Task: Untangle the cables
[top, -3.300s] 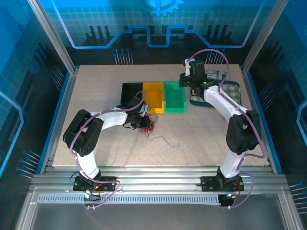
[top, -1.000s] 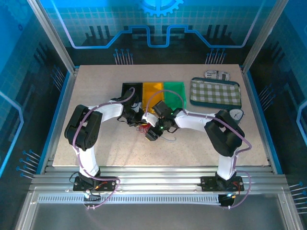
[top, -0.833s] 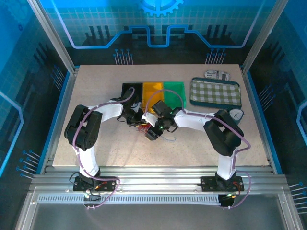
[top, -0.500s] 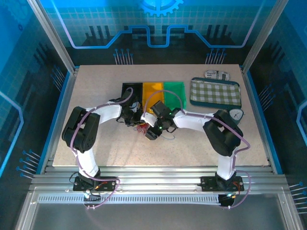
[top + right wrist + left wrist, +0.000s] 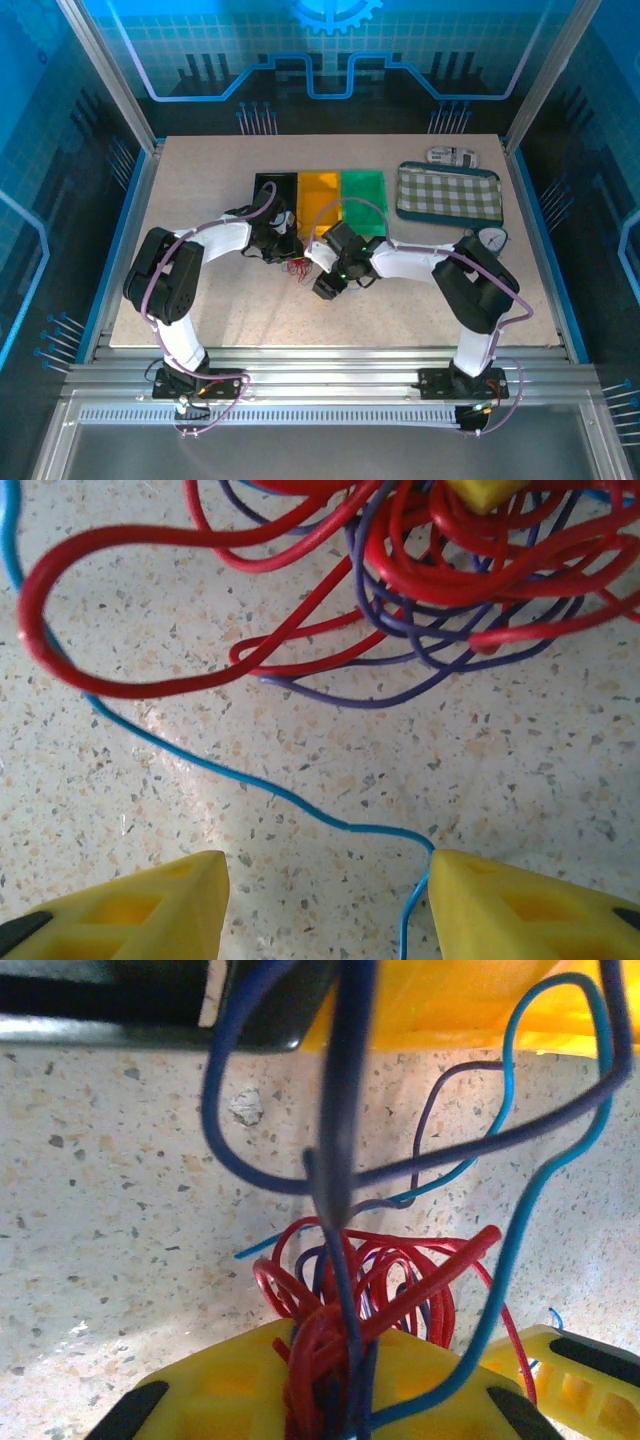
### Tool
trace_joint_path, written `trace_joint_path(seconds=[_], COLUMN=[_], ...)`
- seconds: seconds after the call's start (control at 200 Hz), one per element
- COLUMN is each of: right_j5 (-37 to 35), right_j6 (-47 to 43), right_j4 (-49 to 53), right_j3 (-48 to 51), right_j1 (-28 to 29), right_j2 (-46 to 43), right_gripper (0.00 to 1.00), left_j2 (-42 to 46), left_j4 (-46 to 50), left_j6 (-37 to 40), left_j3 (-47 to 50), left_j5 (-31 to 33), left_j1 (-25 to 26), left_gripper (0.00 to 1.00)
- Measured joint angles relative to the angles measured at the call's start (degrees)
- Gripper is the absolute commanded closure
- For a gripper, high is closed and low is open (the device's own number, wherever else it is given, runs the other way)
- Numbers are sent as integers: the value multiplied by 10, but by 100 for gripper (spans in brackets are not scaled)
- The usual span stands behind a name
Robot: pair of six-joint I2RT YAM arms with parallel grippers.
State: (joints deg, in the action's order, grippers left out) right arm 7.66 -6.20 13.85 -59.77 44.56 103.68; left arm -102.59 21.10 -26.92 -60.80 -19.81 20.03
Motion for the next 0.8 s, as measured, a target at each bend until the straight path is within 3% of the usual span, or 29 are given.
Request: trace_joint_path(seconds=[0.185,0.255,0.42,0.525,0.691,0.801], right_j5=[-2,-2,2,3,-5,-24], right_j6=[-3,-7,-10,-5,15,39], right_j4=[-3,-4,-4,-12,-32,-47], right_j3=[-38,-48,-48,-40,7,52], right_j1=[0,0,0,0,-2,-11], right_j2=[33,42,51,50,17,-29], right_gripper=[49,58,90,97,98,99], left_j2=[0,0,0,0,0,-5], left_j4=[0,-1,-4,-4,-4,-4], left_j6=[0,1,0,0,2,2], left_j3=[0,0,0,0,0,-1], left_j5=[-17,-22,-28,-30,-28,-24], left_j1=[0,-1,1,1,1,1], left_gripper=[100,100,100,100,69,64])
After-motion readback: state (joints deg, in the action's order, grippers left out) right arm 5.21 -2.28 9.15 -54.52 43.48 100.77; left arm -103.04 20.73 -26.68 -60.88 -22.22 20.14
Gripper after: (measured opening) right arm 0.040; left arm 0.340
